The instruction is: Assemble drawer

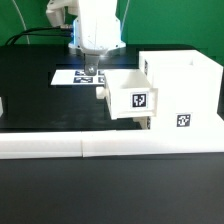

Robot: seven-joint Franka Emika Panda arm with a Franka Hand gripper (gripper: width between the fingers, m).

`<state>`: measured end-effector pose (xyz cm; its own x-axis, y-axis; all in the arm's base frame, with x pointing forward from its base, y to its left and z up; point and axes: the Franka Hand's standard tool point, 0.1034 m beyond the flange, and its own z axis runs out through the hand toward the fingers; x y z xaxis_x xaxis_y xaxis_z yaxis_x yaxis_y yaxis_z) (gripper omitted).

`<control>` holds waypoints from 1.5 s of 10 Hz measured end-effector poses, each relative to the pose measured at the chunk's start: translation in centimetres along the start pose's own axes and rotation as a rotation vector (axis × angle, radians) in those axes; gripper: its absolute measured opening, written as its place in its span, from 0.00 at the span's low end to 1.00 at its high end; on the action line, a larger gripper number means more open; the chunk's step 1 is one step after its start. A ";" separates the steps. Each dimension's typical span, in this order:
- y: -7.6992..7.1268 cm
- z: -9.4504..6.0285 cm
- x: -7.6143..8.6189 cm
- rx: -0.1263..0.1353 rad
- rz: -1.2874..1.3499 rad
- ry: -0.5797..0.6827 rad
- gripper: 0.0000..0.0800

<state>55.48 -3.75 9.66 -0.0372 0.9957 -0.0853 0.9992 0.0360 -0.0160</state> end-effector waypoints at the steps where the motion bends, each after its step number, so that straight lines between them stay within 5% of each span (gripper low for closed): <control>1: 0.0 0.0 0.1 0.000 0.000 -0.001 0.81; 5: -0.7 2.5 -2.5 0.025 -0.018 0.125 0.81; 7: -0.9 3.2 -2.4 0.033 -0.009 0.149 0.81; 15: 0.2 3.0 3.4 0.057 0.095 0.173 0.81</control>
Offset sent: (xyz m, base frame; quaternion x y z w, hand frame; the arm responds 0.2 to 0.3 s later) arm 0.0072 0.0061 -0.0206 0.0045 0.2135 -0.0098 0.9769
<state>55.47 -0.66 6.34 0.0651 0.9944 0.0836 0.9956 -0.0591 -0.0726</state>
